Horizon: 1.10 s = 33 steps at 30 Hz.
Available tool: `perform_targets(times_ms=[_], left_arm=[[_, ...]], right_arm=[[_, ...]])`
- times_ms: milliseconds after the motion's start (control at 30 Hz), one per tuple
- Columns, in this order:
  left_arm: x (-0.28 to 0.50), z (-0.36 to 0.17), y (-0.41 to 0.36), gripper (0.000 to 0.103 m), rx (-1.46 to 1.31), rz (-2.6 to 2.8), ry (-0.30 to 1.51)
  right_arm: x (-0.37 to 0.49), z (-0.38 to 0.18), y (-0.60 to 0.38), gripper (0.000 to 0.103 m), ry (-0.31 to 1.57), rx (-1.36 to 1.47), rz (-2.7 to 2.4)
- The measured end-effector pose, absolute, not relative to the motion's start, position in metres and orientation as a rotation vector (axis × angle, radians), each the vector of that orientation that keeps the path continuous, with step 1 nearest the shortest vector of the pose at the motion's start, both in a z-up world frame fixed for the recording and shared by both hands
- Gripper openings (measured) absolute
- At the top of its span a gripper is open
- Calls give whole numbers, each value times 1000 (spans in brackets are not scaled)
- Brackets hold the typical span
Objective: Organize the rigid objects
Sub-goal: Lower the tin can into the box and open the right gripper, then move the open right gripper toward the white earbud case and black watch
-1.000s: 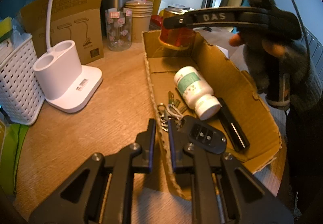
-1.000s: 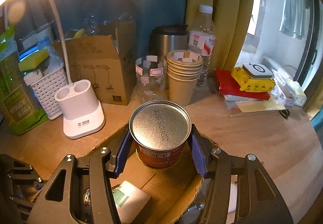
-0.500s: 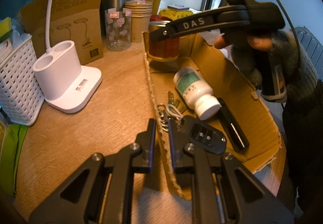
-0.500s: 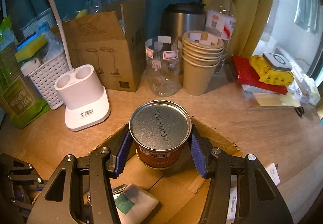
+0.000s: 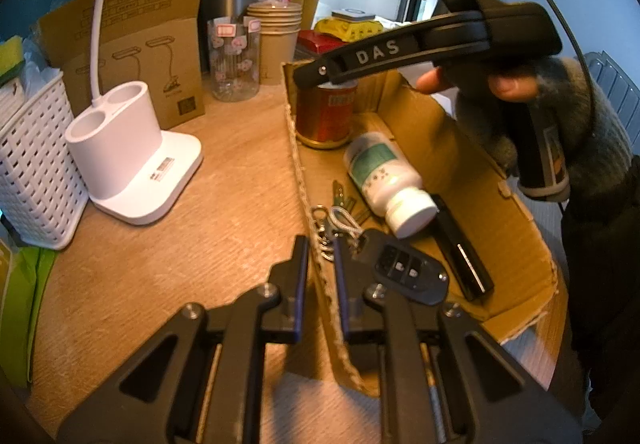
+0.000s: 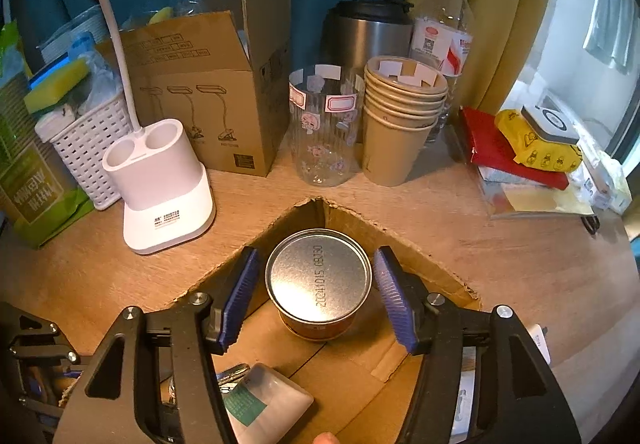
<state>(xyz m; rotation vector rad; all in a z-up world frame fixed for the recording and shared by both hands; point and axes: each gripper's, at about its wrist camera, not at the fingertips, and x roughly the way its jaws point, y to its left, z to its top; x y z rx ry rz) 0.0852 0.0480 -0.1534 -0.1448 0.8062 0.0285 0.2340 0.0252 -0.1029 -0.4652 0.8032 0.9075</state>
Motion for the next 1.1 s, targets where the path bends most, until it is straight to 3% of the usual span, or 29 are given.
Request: perform_targets(times_ms=[500,1033,1100], left_arm=[[83,-152,47,14,-145,33,802],[81,-151,47,14,-141,36,796],[81,-151,47,14,-141,37,796]], right_arm=[[207,-58,-10,64,640,-396,798],[201,-35,-79,64,589,-266,695],[200,-35,-88,70,585,-240,686]])
